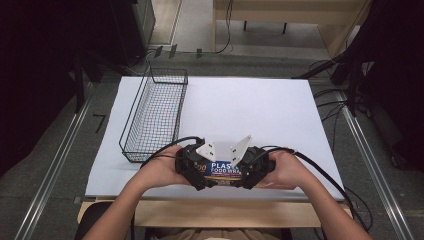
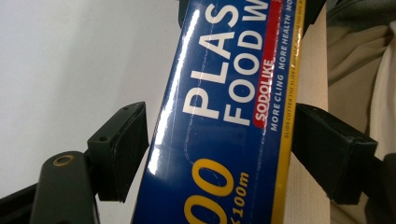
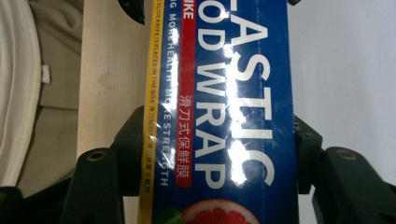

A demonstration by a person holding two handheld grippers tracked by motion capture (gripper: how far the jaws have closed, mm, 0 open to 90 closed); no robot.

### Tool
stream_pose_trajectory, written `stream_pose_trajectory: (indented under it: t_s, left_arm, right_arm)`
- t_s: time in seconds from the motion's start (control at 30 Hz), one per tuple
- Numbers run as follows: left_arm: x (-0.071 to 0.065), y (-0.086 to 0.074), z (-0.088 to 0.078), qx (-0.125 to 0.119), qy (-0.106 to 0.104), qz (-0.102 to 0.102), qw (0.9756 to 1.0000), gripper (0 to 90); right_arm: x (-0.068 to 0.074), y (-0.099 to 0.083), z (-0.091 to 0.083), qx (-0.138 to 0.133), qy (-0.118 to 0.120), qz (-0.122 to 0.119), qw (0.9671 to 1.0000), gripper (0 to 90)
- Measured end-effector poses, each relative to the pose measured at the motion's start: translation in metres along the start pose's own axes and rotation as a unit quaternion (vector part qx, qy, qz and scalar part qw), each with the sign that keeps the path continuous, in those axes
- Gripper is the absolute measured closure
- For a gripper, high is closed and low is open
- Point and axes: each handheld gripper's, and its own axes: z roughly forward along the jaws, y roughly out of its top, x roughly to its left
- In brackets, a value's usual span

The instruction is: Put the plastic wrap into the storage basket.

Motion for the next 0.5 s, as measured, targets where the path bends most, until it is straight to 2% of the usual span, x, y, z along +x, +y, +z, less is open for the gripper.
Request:
stream_pose_trajectory:
  t_s: [0.07, 0.2, 0.33, 0.43, 0.5]
  left_arm:
    - [0.0, 0.001, 0.003, 0.008, 0.007, 0.003, 0.9999, 22.8]
    - [-0.003, 0.002, 0.006, 0.014, 0.003, 0.018, 0.9997, 30.9]
    - [-0.006, 0.002, 0.013, 0.021, 0.004, 0.031, 0.9993, 31.3]
    - [-0.009, 0.001, 0.018, 0.026, 0.008, 0.034, 0.999, 31.9]
    - [-0.01, 0.001, 0.019, 0.028, 0.01, 0.039, 0.9988, 35.0]
  right_arm:
    - [0.002, 0.001, 0.001, 0.002, -0.004, -0.002, 1.0, 41.1]
    - [0.005, 0.004, 0.001, 0.005, -0.011, -0.01, 0.9999, 41.1]
    - [0.006, 0.005, 0.004, 0.01, -0.014, -0.017, 0.9997, 41.1]
    - [0.007, 0.005, 0.006, 0.013, -0.018, -0.019, 0.9996, 41.1]
    - [0.008, 0.005, 0.008, 0.016, -0.014, -0.019, 0.9996, 41.1]
